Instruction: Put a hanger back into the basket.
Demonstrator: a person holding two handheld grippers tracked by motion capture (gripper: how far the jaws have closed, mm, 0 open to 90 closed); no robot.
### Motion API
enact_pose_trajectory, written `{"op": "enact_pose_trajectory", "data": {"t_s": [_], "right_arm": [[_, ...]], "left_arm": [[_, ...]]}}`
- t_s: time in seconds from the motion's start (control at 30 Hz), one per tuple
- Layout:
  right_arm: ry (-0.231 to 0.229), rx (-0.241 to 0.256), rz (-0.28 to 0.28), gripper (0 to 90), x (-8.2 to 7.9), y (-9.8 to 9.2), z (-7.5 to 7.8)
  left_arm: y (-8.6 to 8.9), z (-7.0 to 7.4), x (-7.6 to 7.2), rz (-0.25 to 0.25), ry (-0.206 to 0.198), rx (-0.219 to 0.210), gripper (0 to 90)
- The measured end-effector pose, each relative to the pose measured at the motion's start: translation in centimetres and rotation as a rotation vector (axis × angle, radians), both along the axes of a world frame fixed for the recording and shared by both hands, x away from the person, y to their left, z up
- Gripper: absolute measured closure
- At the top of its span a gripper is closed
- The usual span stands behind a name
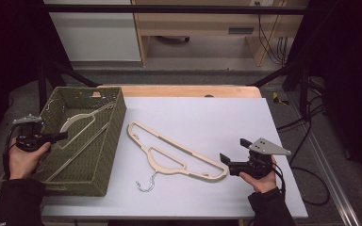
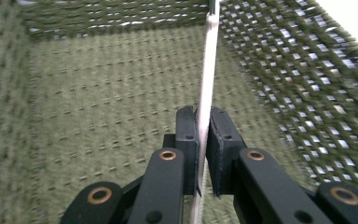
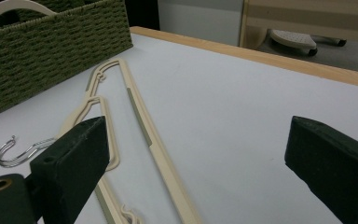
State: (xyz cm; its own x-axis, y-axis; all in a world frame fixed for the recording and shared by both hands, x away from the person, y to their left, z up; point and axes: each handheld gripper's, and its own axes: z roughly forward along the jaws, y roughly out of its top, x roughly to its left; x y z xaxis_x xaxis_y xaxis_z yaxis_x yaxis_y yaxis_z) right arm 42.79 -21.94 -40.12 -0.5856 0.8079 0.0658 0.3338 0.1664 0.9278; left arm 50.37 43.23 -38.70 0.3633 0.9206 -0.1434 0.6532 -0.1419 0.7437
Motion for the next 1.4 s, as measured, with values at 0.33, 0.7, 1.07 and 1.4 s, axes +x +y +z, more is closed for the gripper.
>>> {"op": "enact_pose_trajectory", "data": {"t_s": [0.33,0.7,1.07,1.4], "right_arm": [[0.003,-0.005,0.009,7.0,0.1,0.2,-0.1],[0.000,-0.003,0.007,7.0,0.1,0.3,-0.1],[-0.002,-0.003,0.011,6.9,0.0,0.3,-0.1],[-0.005,0.000,0.012,6.9,0.0,0.3,0.0]], "left_arm": [[0.5,-0.9,0.8,0.137,0.077,0.087,77.8],[0.6,-1.6,1.3,0.169,0.157,0.122,61.6],[0.7,-2.1,1.5,0.185,0.209,0.136,51.9],[1.2,-2.1,1.2,0.192,0.240,0.133,48.2]]}}
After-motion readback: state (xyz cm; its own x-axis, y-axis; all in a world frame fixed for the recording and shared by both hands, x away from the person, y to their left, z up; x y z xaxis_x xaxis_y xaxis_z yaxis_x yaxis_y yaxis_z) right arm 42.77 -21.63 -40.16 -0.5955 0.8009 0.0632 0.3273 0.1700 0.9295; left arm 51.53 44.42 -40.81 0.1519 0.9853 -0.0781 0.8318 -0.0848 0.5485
